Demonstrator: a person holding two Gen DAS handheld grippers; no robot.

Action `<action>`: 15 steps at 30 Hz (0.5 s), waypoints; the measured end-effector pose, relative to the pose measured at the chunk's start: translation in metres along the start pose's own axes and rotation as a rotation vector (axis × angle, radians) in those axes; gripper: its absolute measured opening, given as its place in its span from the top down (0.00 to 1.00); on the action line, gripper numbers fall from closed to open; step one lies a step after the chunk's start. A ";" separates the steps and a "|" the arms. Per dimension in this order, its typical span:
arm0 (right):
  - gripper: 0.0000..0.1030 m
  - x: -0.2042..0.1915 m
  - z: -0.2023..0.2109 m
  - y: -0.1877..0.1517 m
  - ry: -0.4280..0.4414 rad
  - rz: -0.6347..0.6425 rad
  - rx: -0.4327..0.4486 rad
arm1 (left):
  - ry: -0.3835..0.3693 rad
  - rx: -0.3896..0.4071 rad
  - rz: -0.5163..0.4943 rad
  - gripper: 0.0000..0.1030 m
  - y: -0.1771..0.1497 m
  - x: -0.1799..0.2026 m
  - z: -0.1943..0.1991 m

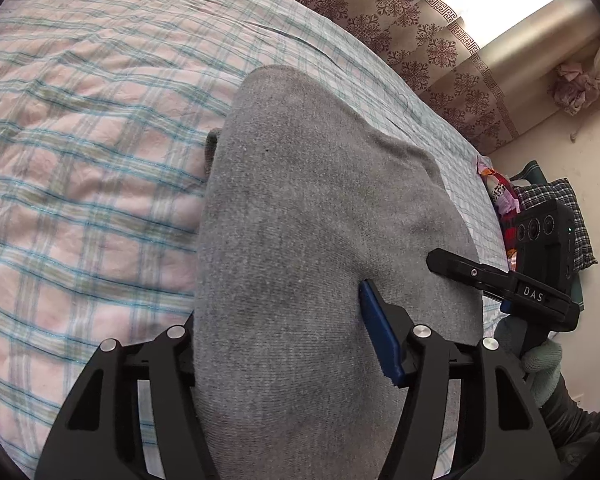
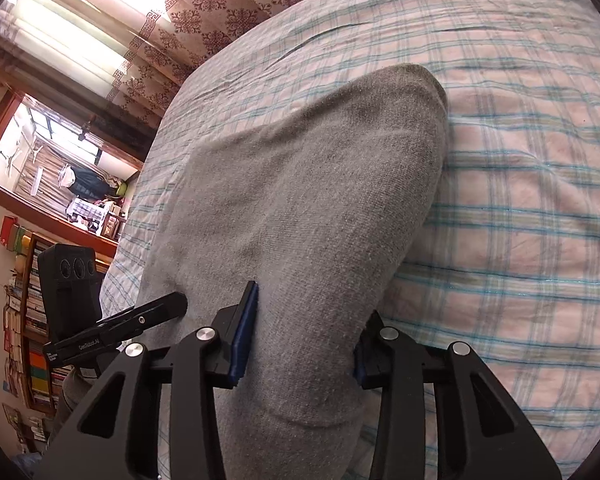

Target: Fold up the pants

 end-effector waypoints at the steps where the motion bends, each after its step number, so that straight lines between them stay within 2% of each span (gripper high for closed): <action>1: 0.66 -0.002 0.004 0.001 0.002 0.008 0.007 | -0.001 0.004 0.000 0.43 0.002 0.000 0.003; 7: 0.72 -0.015 0.032 0.015 0.007 0.064 0.060 | -0.019 0.022 -0.007 0.54 0.007 0.011 0.012; 9: 0.73 -0.013 0.045 0.019 0.002 0.072 0.082 | -0.044 0.013 -0.009 0.59 0.008 0.019 0.010; 15: 0.75 0.007 0.088 0.030 -0.005 0.045 0.147 | -0.122 -0.013 -0.040 0.65 0.009 0.061 -0.008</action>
Point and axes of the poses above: each gripper's, at about its wrist camera, not at the fingertips, and z roughly against the way its jaws point, x to its right, y to its top, the point moved 5 cm from there along -z, roughly the way its jaws point, and after that the axes turned 7 degrees about z, right-handed, at the moved point
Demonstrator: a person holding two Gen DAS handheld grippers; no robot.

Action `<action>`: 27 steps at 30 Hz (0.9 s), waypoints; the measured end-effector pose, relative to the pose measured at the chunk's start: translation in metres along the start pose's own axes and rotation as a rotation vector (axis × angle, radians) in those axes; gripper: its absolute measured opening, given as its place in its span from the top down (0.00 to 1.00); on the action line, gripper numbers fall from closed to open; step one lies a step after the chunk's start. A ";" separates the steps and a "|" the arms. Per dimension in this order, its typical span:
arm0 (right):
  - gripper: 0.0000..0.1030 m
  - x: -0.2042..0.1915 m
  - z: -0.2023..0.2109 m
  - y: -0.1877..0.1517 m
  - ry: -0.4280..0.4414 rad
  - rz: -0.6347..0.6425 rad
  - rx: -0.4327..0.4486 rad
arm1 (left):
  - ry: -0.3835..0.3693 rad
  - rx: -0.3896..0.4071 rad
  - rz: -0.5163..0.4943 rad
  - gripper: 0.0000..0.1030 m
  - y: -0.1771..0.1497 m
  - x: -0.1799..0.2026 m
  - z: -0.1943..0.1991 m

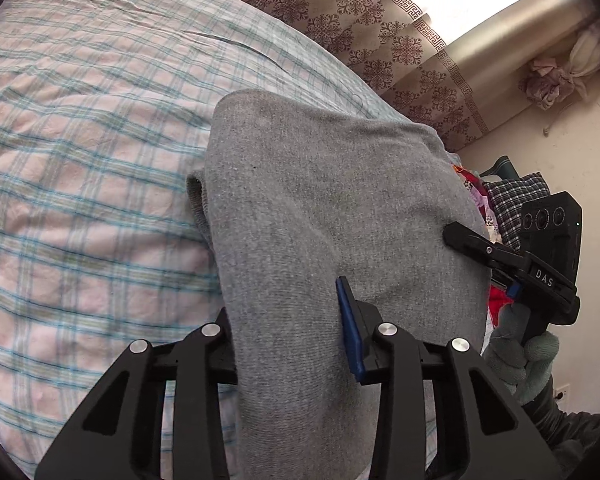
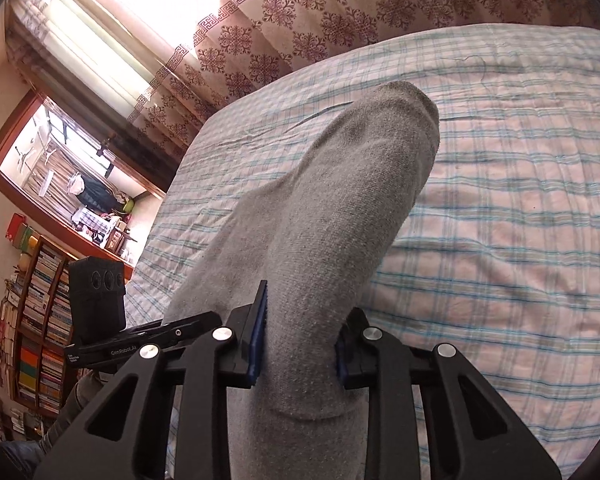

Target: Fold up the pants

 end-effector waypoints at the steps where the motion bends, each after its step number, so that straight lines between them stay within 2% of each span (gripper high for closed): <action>1: 0.75 0.006 0.007 0.001 0.002 -0.012 0.008 | -0.013 0.002 -0.010 0.65 0.001 0.009 -0.003; 4: 0.75 0.022 0.028 0.004 -0.016 -0.026 0.036 | -0.044 0.000 -0.044 0.65 0.004 0.036 -0.013; 9: 0.75 0.049 0.057 0.011 -0.047 -0.053 0.080 | -0.056 -0.040 -0.096 0.65 0.007 0.075 -0.041; 17: 0.76 0.103 0.089 0.018 -0.109 -0.098 0.122 | -0.072 -0.110 -0.131 0.65 -0.001 0.117 -0.094; 20: 0.77 0.133 0.090 0.014 -0.139 -0.133 0.108 | -0.056 -0.132 -0.142 0.65 -0.004 0.126 -0.118; 25: 0.77 0.183 0.079 -0.013 -0.176 -0.226 0.061 | -0.002 -0.154 -0.146 0.64 -0.006 0.129 -0.149; 27: 0.76 0.194 0.075 -0.023 -0.171 -0.247 0.056 | 0.023 -0.163 -0.143 0.56 -0.007 0.126 -0.157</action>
Point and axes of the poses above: each gripper's, at about its wrist camera, not at the fingertips, and z roughly against the way its jaws point, x to its right, y to its top, the point moved 5 cm from there along -z, roughly the way its jaws point, and after that the axes turned 7 degrees about z, right-handed, at the moved point
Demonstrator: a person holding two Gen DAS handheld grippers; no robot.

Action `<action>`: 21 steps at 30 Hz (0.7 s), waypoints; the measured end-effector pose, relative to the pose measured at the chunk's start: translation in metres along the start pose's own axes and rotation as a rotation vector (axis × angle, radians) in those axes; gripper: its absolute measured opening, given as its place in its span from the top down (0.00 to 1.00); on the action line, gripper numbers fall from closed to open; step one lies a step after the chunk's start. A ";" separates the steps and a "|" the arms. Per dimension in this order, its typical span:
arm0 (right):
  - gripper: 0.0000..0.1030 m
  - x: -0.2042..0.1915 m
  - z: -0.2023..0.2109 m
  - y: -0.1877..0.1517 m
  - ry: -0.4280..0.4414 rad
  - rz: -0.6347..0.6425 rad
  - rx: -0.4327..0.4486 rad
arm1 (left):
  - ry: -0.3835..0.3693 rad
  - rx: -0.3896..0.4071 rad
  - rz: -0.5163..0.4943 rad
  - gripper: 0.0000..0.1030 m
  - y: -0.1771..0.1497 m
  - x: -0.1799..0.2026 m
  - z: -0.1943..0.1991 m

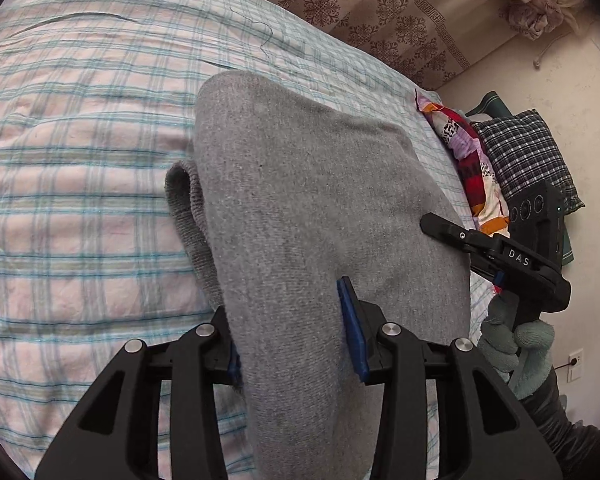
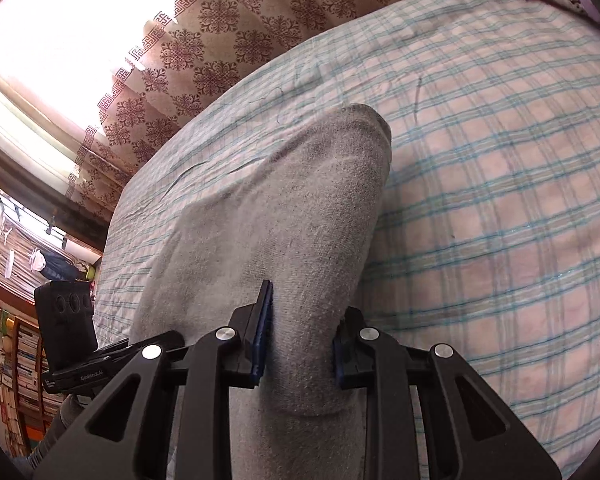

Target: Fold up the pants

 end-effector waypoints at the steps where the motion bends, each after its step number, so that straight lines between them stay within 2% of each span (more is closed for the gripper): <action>1: 0.74 0.004 -0.002 -0.003 -0.004 -0.005 0.001 | 0.004 -0.003 0.001 0.55 0.000 -0.002 -0.003; 3: 0.70 0.009 -0.003 -0.006 -0.035 0.000 0.002 | 0.019 -0.001 -0.013 0.49 -0.001 -0.003 -0.008; 4: 0.62 0.011 -0.003 -0.006 -0.063 0.011 0.005 | 0.035 0.002 -0.022 0.46 -0.002 -0.004 -0.010; 5: 0.55 0.011 -0.001 -0.006 -0.088 0.028 0.009 | 0.059 0.006 -0.028 0.39 -0.002 -0.006 -0.011; 8: 0.50 0.003 0.011 -0.003 -0.193 0.107 0.031 | 0.131 0.010 -0.033 0.24 -0.006 -0.012 -0.006; 12: 0.50 -0.018 0.039 -0.007 -0.354 0.228 0.085 | 0.231 0.053 -0.050 0.22 -0.008 -0.009 0.015; 17: 0.49 -0.050 0.052 -0.039 -0.385 0.349 0.079 | 0.426 0.114 -0.254 0.22 -0.026 0.015 0.031; 19: 0.49 -0.053 0.050 -0.057 -0.374 0.355 0.047 | 0.468 0.115 -0.299 0.19 -0.034 0.021 0.031; 21: 0.49 -0.052 0.046 -0.074 -0.365 0.346 0.010 | 0.479 0.112 -0.319 0.18 -0.040 0.021 0.031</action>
Point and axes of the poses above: each gripper's, at about its wrist camera, not at the fingertips, and z roughly against the way its jaws point, x to its right, y to its top, the point moved 5 cm from there along -z, roughly the way its jaws point, and after that the axes turned 7 degrees about z, right-handed, at the moved point
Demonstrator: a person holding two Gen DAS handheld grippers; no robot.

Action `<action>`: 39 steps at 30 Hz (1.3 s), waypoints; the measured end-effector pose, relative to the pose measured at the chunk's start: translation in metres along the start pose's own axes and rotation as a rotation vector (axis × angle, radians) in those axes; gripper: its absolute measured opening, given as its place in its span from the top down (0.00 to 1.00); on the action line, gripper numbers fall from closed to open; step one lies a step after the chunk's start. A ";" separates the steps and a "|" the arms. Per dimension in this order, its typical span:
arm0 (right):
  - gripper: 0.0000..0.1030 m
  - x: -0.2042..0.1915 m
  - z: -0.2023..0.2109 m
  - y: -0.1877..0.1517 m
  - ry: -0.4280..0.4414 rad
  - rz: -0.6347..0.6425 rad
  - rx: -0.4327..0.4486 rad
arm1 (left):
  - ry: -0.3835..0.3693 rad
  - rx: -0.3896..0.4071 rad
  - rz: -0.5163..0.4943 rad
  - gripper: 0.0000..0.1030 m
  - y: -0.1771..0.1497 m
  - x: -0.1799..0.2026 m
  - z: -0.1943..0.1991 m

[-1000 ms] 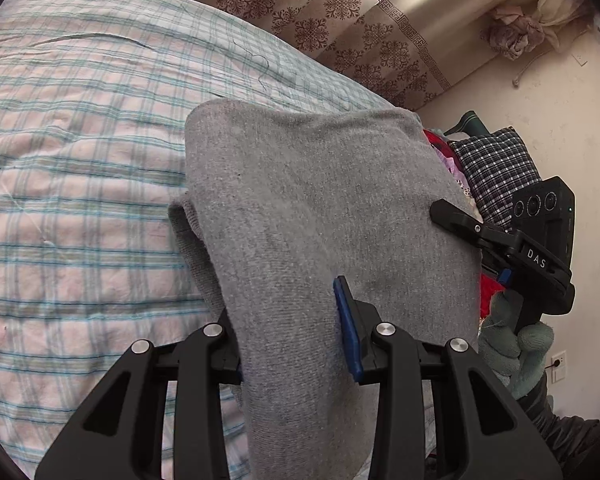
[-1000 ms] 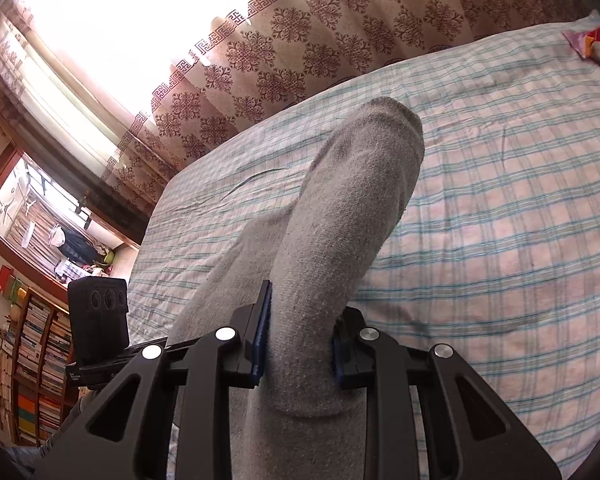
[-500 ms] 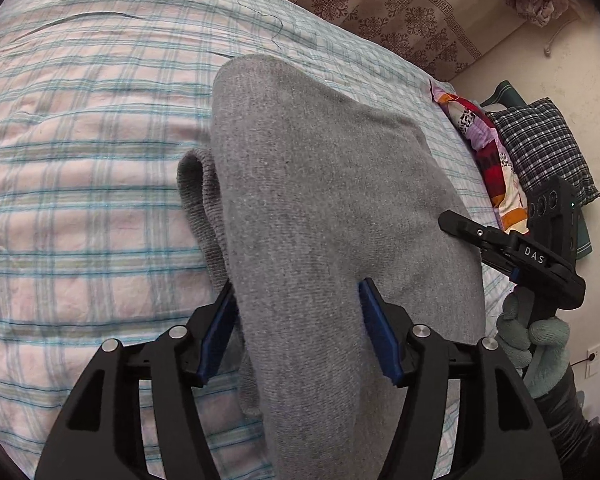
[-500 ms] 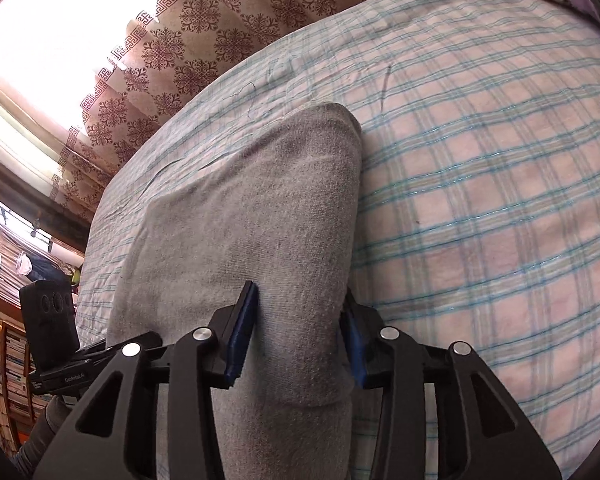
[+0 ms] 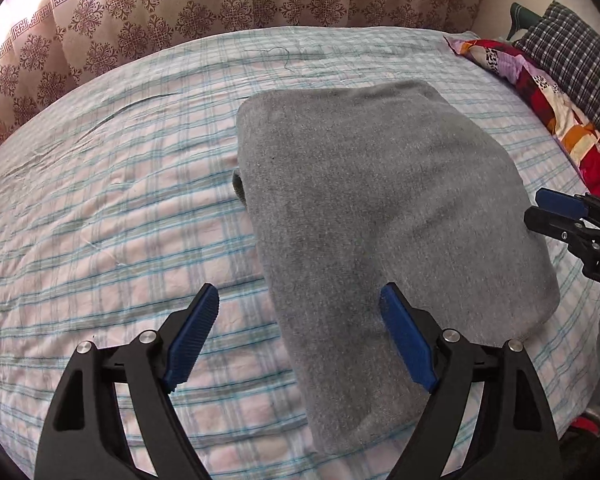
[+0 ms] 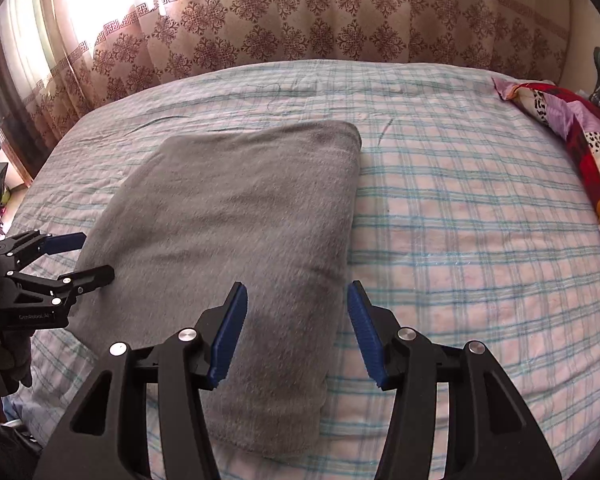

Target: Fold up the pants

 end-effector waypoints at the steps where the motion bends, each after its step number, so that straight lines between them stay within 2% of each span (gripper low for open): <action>1: 0.49 -0.002 -0.004 -0.009 -0.002 -0.003 -0.020 | 0.006 -0.005 -0.001 0.18 -0.003 0.000 -0.002; 4: 0.45 0.000 -0.019 -0.023 0.004 -0.028 -0.061 | 0.014 -0.026 0.020 0.16 -0.010 -0.002 -0.012; 6: 0.38 0.004 -0.025 -0.026 0.004 -0.052 -0.060 | 0.033 -0.022 0.035 0.09 -0.011 -0.005 -0.018; 10: 0.34 0.011 -0.027 -0.028 0.030 -0.106 -0.070 | 0.053 -0.018 0.050 0.08 -0.011 -0.005 -0.018; 14: 0.32 0.003 -0.009 -0.026 -0.012 -0.065 -0.040 | 0.112 -0.003 0.023 0.08 -0.013 0.003 -0.005; 17: 0.31 -0.002 0.007 -0.030 -0.011 -0.060 -0.018 | 0.135 0.014 0.002 0.08 -0.015 0.011 0.008; 26: 0.22 -0.016 0.045 -0.036 -0.010 -0.046 0.046 | 0.117 0.095 -0.012 0.07 -0.019 0.037 0.053; 32: 0.17 -0.030 0.066 -0.031 -0.029 -0.012 0.106 | 0.138 0.164 -0.027 0.04 -0.020 0.048 0.083; 35: 0.15 -0.030 0.078 -0.032 -0.047 -0.034 0.137 | 0.150 0.189 -0.021 0.03 -0.019 0.051 0.094; 39: 0.13 -0.022 0.093 -0.036 -0.113 -0.050 0.198 | 0.172 0.211 -0.017 0.03 -0.020 0.055 0.105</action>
Point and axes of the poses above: each gripper's, at about its wrist camera, not at the fingertips, and z roughly against the way its jaws point, x to its right, y to its top, the point moved 5 cm from there along -z, roughly the way its jaws point, and after that the axes turned 7 degrees about z, right-handed, at the moved point
